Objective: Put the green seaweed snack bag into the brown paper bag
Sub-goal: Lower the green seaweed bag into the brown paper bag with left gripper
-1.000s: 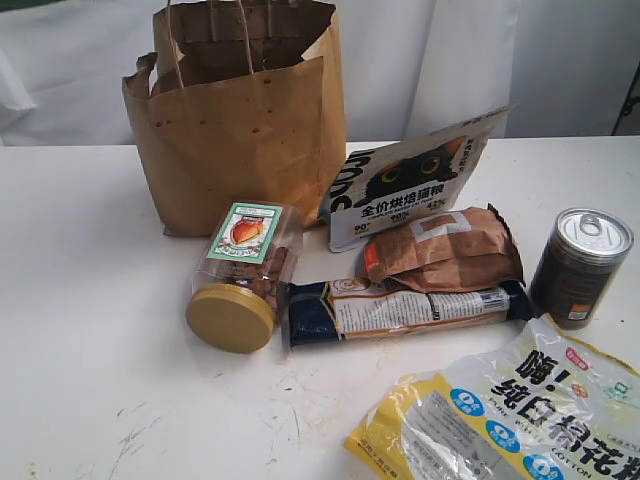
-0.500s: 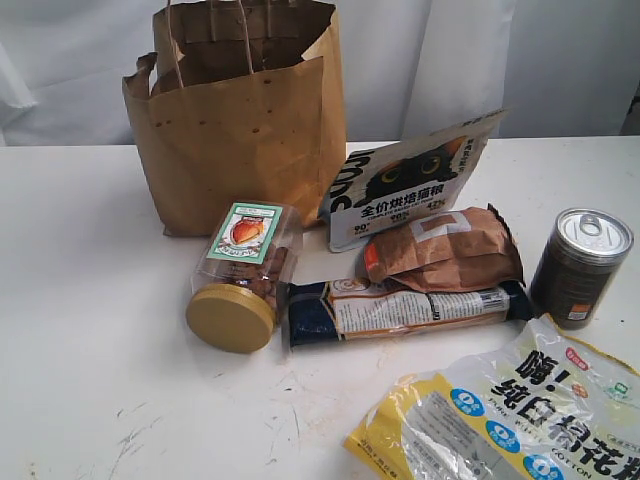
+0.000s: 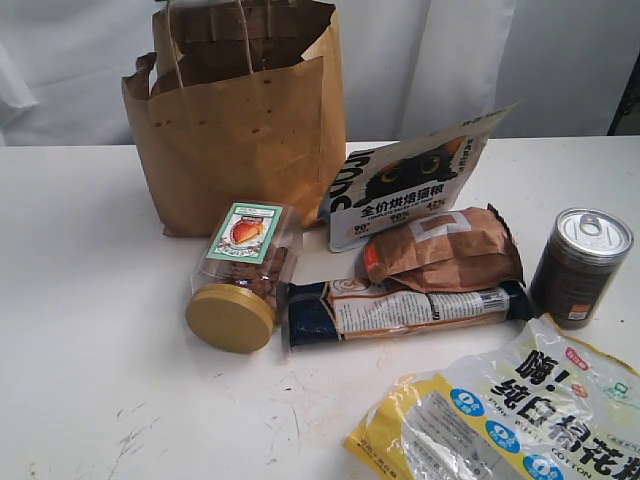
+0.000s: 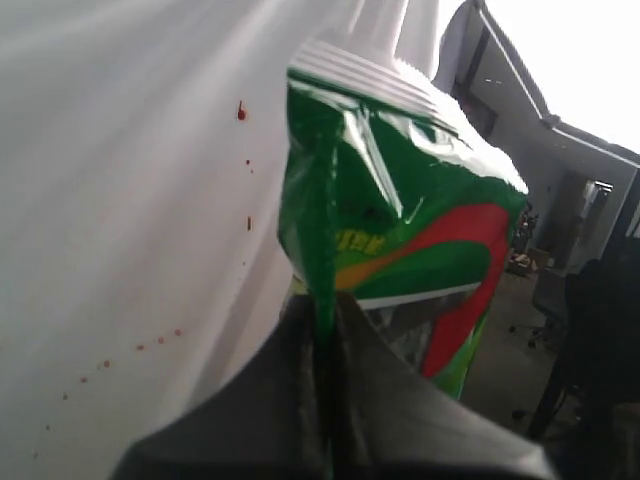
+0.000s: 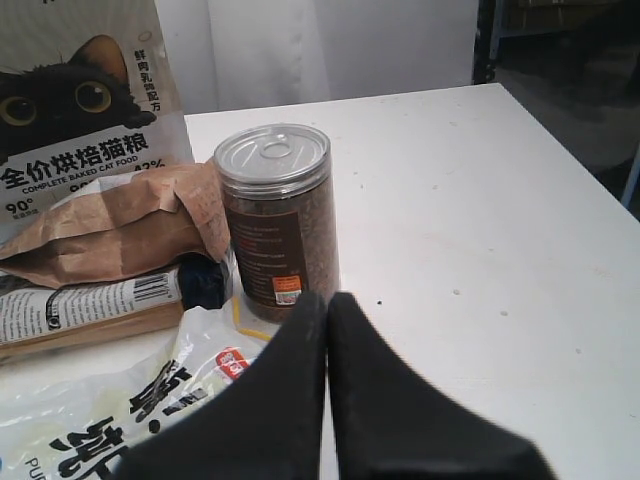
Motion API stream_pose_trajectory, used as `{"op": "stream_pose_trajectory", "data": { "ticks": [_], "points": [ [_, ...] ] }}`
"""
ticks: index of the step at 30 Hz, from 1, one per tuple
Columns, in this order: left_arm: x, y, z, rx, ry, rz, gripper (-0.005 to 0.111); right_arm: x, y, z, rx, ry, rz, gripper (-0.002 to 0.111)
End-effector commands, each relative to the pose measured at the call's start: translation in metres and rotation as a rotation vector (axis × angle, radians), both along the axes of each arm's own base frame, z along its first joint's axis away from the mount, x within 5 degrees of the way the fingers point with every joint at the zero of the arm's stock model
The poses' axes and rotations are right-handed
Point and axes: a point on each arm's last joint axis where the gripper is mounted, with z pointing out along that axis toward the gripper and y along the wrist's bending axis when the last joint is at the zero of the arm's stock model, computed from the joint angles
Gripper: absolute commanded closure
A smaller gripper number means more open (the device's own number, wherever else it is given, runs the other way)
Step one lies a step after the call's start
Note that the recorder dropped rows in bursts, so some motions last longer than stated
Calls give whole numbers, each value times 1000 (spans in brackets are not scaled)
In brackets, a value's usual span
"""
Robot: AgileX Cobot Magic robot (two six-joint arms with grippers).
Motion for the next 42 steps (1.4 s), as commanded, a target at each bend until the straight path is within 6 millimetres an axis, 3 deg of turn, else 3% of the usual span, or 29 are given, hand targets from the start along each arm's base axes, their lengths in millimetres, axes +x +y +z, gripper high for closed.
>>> {"op": "stream_pose_trajectory", "data": {
  "ticks": [1, 10, 34, 38, 42],
  "points": [
    [10, -6, -13, 12, -5, -6, 107, 0, 0, 0, 2, -12, 1, 108],
    [23, -10, -43, 57, -24, -48, 107, 0, 0, 0, 2, -12, 1, 108],
    [24, -13, -49, 42, 1, -100, 107, 0, 0, 0, 2, -12, 1, 108],
    [24, -12, -51, 64, 14, -99, 100, 0, 0, 0, 2, -12, 1, 108],
    [25, -9, -56, 97, 51, -92, 83, 0, 0, 0, 2, -12, 1, 108]
  ]
}}
